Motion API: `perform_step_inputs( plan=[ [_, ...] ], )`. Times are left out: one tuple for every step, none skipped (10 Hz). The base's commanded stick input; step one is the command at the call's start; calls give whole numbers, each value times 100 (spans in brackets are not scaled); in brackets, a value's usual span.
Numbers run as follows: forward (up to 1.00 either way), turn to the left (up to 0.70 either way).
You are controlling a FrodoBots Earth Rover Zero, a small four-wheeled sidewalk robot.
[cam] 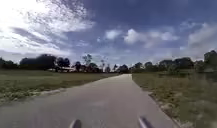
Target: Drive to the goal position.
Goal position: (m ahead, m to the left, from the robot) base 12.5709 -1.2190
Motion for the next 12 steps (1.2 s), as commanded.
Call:
perform_step_inputs(
  plan=[
    [69,9],
    [69,3],
    [69,3],
    [69,3],
    [69,3],
    [69,3],
    [69,3],
    [69,3],
    [69,3],
    [69,3],
    [69,3],
    [69,3]
  ],
)
